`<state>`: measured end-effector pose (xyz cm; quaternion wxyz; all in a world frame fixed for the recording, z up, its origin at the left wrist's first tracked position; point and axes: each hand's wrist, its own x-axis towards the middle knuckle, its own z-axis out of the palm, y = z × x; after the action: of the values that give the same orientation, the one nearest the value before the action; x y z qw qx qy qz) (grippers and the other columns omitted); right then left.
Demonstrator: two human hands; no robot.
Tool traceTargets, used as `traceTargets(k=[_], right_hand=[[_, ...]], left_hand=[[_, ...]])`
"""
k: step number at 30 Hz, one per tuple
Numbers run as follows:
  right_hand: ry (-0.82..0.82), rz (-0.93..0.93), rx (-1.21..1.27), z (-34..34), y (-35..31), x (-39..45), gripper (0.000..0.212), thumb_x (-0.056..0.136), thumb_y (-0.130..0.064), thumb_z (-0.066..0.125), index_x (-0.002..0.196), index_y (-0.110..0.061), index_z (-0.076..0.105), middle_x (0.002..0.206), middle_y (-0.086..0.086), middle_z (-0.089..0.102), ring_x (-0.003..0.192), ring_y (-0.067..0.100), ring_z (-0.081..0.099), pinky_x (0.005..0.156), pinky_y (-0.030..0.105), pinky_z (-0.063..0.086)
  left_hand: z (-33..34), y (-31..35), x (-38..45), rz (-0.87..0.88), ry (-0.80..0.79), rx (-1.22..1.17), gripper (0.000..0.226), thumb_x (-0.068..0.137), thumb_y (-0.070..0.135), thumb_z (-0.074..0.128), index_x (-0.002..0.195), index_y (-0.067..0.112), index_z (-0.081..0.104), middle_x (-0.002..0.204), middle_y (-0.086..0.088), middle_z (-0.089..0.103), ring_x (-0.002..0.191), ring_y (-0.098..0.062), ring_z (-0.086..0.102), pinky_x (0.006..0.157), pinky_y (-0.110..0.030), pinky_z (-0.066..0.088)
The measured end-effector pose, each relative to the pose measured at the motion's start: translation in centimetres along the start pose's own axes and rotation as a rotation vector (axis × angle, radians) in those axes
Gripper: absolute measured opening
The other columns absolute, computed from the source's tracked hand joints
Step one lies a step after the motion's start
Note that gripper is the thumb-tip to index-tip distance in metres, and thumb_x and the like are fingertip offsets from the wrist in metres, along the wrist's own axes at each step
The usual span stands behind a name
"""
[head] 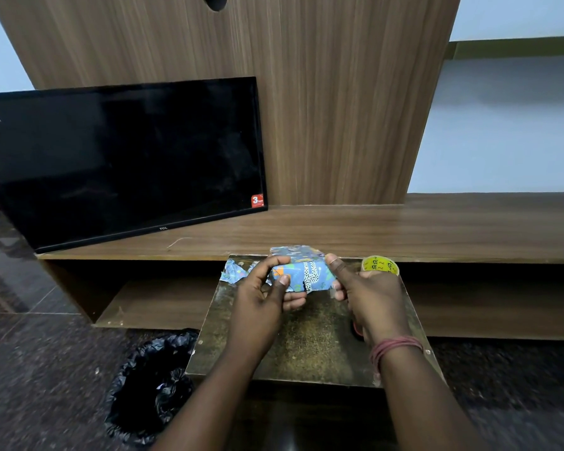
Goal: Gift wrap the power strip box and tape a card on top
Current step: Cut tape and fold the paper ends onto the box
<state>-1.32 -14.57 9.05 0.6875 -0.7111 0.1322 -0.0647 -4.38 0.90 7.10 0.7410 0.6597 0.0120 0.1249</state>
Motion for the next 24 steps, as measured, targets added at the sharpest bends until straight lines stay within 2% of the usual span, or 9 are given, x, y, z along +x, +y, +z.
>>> traceTargets(k=[6, 10, 14, 20, 24], right_hand=[[0.011, -0.05, -0.118, -0.2, -0.1, 0.2, 0.053, 0.076, -0.053, 0.081, 0.059, -0.004, 0.07, 0.052, 0.005, 0.068, 0.04, 0.006, 0.054, 0.059, 0.026, 0.043], [0.051, -0.076, -0.214, -0.2, 0.6, 0.3, 0.061, 0.073, -0.066, 0.076, 0.052, -0.009, 0.068, 0.049, 0.0, 0.066, 0.047, 0.014, 0.061, 0.065, 0.032, 0.05], [0.13, -0.087, -0.315, -0.3, 1.1, 0.2, 0.068, 0.07, -0.074, 0.073, 0.048, -0.011, 0.062, 0.041, -0.004, 0.059, 0.051, 0.021, 0.059, 0.06, 0.032, 0.046], [0.171, -0.093, -0.331, -0.5, 2.2, 0.9, 0.077, 0.063, -0.085, 0.067, 0.056, -0.009, 0.065, 0.047, 0.0, 0.06, 0.055, 0.026, 0.061, 0.06, 0.032, 0.047], [0.178, -0.094, -0.388, -0.7, 2.5, 1.2, 0.082, 0.061, -0.089, 0.063, 0.052, -0.008, 0.057, 0.049, 0.003, 0.059, 0.057, 0.029, 0.061, 0.06, 0.033, 0.047]], left_hand=[[-0.1, 0.0, 0.0, 0.0, 0.004, -0.003, 0.026, 0.105, 0.002, 0.05, 0.118, 0.018, 0.065, 0.124, -0.016, 0.064, 0.081, -0.032, 0.077, 0.069, -0.027, 0.061], [-0.1, -0.1, 0.1, -0.012, 0.006, -0.014, 0.025, 0.105, 0.001, 0.05, 0.118, 0.016, 0.065, 0.123, -0.019, 0.065, 0.08, -0.033, 0.077, 0.069, -0.027, 0.062], [0.0, -0.1, 0.1, -0.012, 0.014, -0.014, 0.023, 0.104, 0.003, 0.052, 0.118, 0.014, 0.066, 0.123, -0.019, 0.065, 0.079, -0.033, 0.077, 0.068, -0.027, 0.062], [0.5, -0.4, 0.1, 0.007, 0.028, -0.012, 0.022, 0.103, 0.003, 0.054, 0.115, 0.015, 0.068, 0.122, -0.019, 0.067, 0.078, -0.034, 0.077, 0.069, -0.029, 0.062], [0.7, -0.8, 0.0, 0.038, 0.013, 0.028, 0.021, 0.103, 0.005, 0.056, 0.117, 0.014, 0.069, 0.14, -0.015, 0.059, 0.078, -0.033, 0.077, 0.071, -0.03, 0.063]])
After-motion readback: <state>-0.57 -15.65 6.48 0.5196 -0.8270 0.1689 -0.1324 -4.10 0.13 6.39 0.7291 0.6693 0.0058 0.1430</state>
